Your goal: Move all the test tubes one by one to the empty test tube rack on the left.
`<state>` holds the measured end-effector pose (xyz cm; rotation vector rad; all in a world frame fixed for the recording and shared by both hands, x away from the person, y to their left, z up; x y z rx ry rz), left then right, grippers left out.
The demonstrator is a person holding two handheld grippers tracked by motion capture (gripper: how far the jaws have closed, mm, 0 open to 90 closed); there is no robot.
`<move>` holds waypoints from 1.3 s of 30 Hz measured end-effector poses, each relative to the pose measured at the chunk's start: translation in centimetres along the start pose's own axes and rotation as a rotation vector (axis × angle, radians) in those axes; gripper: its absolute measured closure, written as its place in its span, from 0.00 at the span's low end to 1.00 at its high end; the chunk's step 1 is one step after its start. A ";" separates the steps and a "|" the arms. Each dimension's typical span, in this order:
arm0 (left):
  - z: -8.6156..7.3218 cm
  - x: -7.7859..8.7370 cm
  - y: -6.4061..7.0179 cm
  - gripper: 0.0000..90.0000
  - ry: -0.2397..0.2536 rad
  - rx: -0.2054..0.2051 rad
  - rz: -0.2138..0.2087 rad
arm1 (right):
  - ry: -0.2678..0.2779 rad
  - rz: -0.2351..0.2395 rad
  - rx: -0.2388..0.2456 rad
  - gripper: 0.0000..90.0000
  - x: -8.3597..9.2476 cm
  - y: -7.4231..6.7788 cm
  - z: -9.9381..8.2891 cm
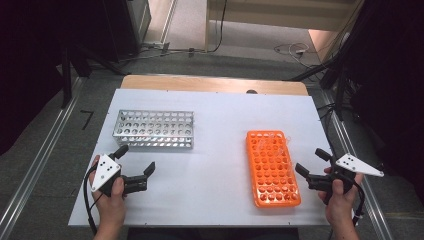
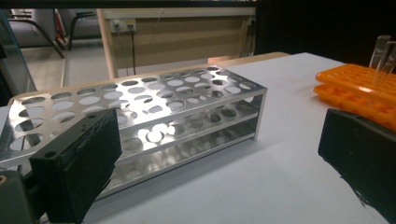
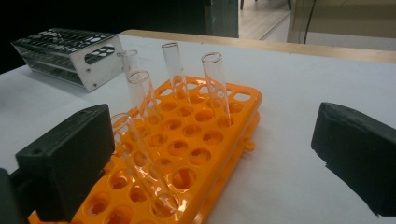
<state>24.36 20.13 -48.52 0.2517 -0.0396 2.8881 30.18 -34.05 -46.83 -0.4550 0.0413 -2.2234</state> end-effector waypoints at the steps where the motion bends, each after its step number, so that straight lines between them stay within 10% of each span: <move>1: 0.0 0.0 0.1 0.00 0.000 -0.006 0.001 | 0.002 0.003 0.000 0.00 0.2 0.0 0.0; 15: 0.4 0.7 0.1 0.00 0.013 0.013 -0.005 | -0.053 0.074 0.014 0.04 0.8 -1.8 0.2; 27: 0.4 0.6 0.5 0.00 0.008 0.007 -0.023 | -0.168 0.136 0.029 0.44 -1.1 -2.5 -1.6; 39: 0.4 0.6 0.7 0.00 0.006 0.004 -0.028 | -0.259 0.107 0.032 0.64 -1.8 -1.9 -2.8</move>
Point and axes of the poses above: each handheld gripper's, and its own axes: x roughly backward along the jaws, z roughly out of its top, y roughly to its right, the point moved 4 cm from there along -x, roughly forward along the jaws, and after that the axes turned 12 degrees about z, right-handed, at the moved point
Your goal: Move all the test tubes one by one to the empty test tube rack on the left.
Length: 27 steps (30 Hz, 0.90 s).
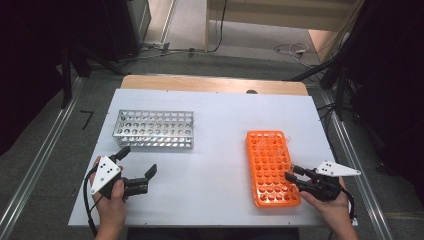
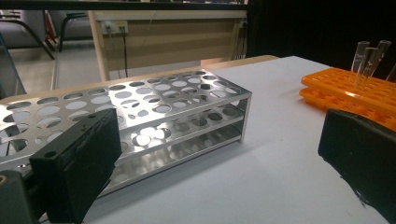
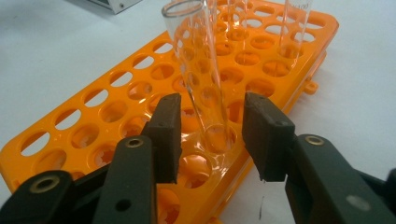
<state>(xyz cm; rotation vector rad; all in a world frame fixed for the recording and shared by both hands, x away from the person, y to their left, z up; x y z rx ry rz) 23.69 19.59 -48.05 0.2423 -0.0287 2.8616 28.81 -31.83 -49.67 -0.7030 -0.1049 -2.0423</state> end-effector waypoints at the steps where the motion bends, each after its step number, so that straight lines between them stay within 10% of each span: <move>1: 0.0 0.0 0.0 0.00 0.000 0.000 0.000 | 0.000 -0.001 0.002 0.65 0.0 0.0 0.0; 27: -0.1 -0.1 0.5 0.00 -0.004 -0.006 -0.019 | 0.048 -0.026 0.012 0.82 0.6 0.0 0.9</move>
Point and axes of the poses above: each handheld gripper's, and its own axes: x roughly backward along the jaws, z roughly out of its top, y roughly to its right, the point moved 4 cm from there along -x, roughly forward along the jaws, and after that the axes turned 12 degrees about z, right-handed, at the moved point
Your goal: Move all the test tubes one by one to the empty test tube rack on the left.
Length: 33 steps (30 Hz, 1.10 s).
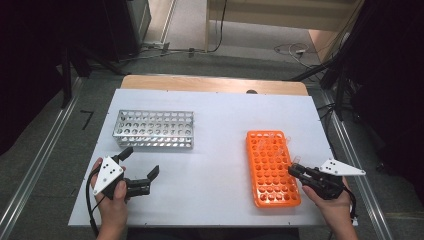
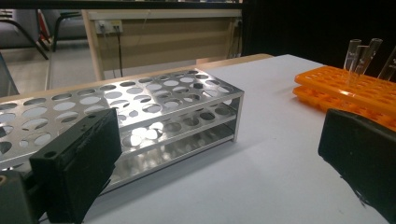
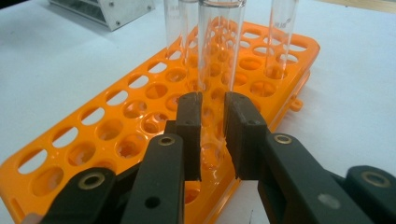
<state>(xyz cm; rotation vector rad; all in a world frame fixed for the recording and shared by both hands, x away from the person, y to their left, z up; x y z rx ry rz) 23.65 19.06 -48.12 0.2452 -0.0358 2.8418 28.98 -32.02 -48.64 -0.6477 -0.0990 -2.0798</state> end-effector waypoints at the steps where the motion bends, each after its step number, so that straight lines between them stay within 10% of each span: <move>1: 0.0 0.0 0.0 0.00 0.000 -0.002 0.000 | -0.001 -0.005 -0.004 0.82 0.1 0.0 0.1; 23: 0.3 -0.4 1.2 0.01 -0.004 -0.020 -0.034 | 0.069 -0.015 -0.020 0.82 1.5 -1.6 3.5; 33: 2.7 -0.8 3.5 0.01 -0.010 0.002 -0.140 | 0.046 0.033 0.015 0.82 -0.2 -3.7 5.6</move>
Point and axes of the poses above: each handheld gripper's, and its own axes: x roughly backward along the jaws, z roughly out of its top, y roughly to its right, the point moved 4 cm from there along -x, roughly forward along the jaws, and after that the axes turned 12 degrees about z, right-handed, at the moved point
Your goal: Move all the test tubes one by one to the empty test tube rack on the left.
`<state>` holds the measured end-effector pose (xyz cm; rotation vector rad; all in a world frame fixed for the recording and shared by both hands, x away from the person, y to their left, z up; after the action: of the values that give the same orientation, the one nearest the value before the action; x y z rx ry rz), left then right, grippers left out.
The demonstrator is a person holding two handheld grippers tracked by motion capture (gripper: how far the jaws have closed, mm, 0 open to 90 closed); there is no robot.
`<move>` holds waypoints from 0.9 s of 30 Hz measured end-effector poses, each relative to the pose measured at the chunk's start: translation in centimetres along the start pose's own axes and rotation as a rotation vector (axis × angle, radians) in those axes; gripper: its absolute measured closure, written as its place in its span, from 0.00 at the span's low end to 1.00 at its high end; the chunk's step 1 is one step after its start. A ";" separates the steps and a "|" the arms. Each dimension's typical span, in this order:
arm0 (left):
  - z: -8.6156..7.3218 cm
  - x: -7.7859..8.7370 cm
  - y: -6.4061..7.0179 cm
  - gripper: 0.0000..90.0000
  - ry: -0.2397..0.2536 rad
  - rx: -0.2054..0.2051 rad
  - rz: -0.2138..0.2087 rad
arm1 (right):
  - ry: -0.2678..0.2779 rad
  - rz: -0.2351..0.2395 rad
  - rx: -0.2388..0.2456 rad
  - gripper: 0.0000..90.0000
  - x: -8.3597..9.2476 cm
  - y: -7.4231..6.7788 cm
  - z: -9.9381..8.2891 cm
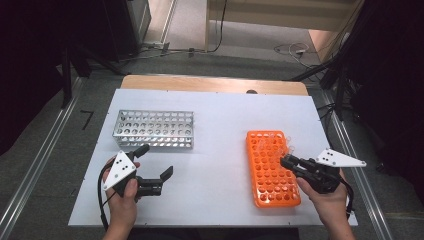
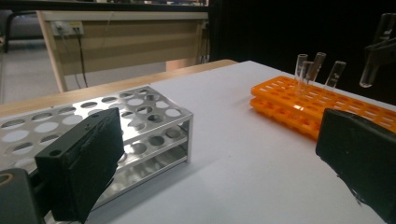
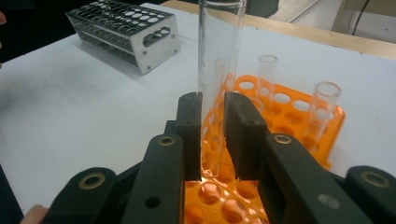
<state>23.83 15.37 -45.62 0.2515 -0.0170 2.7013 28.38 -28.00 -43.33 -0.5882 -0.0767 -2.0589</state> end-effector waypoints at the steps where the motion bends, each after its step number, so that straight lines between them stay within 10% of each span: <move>1: 0.2 -0.1 0.2 0.01 0.000 -0.002 -0.014 | -0.002 0.009 0.006 0.82 -0.3 -0.2 0.2; 27: 3.9 -6.2 4.0 0.04 -0.085 -0.013 -0.182 | -0.063 0.121 0.127 0.82 -7.6 -2.6 4.7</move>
<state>28.35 8.98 -42.77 0.3460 -0.0356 2.5076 31.22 -19.26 -42.02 -0.5659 -0.2024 -1.9035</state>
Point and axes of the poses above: each handheld gripper's, and its own axes: x roughly backward along the jaws, z roughly out of its top, y roughly to its right, the point moved 4 cm from there along -x, roughly forward along the jaws, and after that the axes turned 12 degrees about z, right-handed, at the moved point
